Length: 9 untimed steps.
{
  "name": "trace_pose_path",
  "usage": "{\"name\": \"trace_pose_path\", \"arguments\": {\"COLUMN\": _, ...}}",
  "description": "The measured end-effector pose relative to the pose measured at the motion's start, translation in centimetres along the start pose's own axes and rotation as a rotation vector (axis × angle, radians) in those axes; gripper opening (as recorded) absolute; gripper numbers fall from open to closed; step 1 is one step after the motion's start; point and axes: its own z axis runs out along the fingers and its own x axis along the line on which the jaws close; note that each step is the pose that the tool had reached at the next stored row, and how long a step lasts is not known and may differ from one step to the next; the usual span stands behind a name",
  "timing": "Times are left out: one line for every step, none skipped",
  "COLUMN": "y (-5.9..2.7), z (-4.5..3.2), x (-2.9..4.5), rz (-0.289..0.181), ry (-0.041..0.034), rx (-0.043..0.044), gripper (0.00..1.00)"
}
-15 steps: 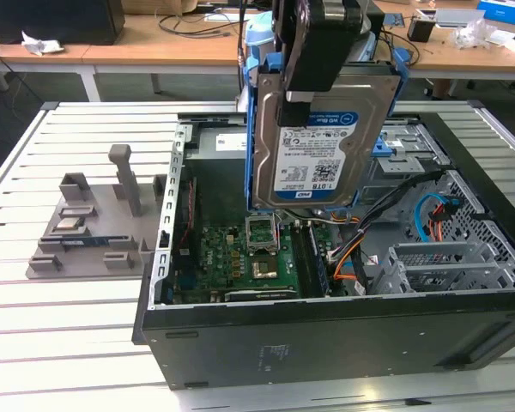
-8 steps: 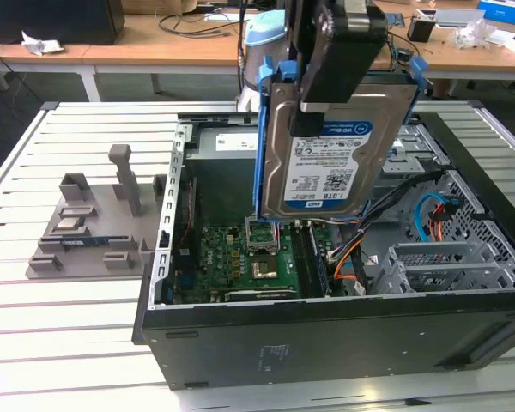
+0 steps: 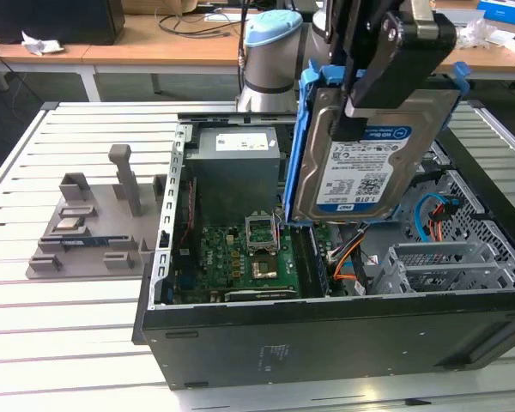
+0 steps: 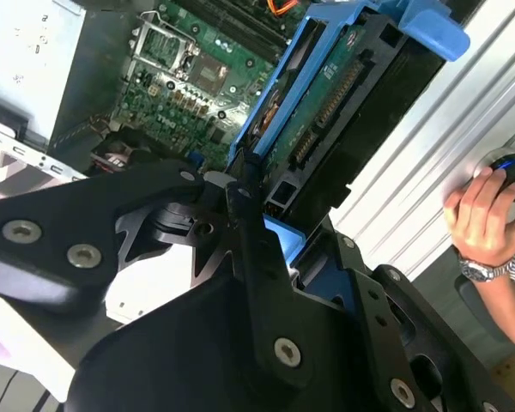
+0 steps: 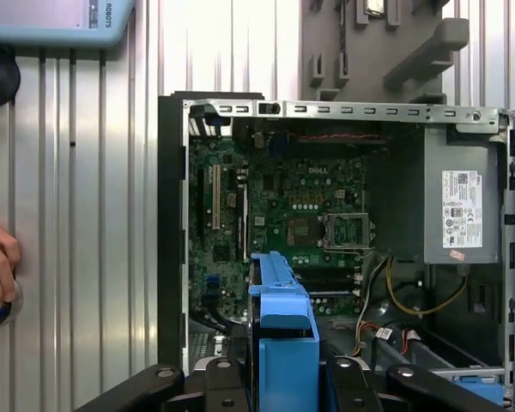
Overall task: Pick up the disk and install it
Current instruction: 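Pick up the disk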
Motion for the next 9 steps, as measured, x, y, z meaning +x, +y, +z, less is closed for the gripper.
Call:
{"name": "trace_pose_path", "arguments": {"y": -0.38, "z": 0.0, "x": 0.15, "rz": 0.0, "ry": -0.0001, "rx": -0.0003, "gripper": 0.36}}
{"name": "trace_pose_path", "arguments": {"y": -0.63, "z": 0.0, "x": 0.23, "rz": 0.0, "ry": 0.0, "rx": -0.0006, "gripper": 0.36}}
{"name": "trace_pose_path", "arguments": {"y": -0.99, "z": 0.0, "x": 0.35, "rz": 0.0, "ry": 0.0, "rx": -0.001, "gripper": 0.36}}
{"name": "trace_pose_path", "arguments": {"y": -1.38, "z": 0.0, "x": 0.46, "rz": 0.0, "ry": 0.0, "rx": -0.0012, "gripper": 0.36}}
{"name": "trace_pose_path", "arguments": {"y": -1.7, "z": 0.0, "x": 0.53, "rz": 0.0, "ry": 0.0001, "rx": -0.0014, "gripper": 0.36}}
{"name": "trace_pose_path", "arguments": {"y": -1.97, "z": 0.0, "x": 0.58, "rz": 0.0, "ry": 0.0, "rx": -0.0016, "gripper": 0.36}}
{"name": "trace_pose_path", "arguments": {"y": -2.23, "z": 0.0, "x": 0.62, "rz": 0.0, "ry": 0.0, "rx": -0.0017, "gripper": 0.36}}
{"name": "trace_pose_path", "arguments": {"y": -2.48, "z": 0.0, "x": 0.65, "rz": 0.0, "ry": 0.0, "rx": -0.0018, "gripper": 0.36}}
{"name": "trace_pose_path", "arguments": {"y": -2.95, "z": 0.01, "x": 0.7, "rz": 0.0, "ry": 0.0, "rx": -0.002, "gripper": 0.36}}
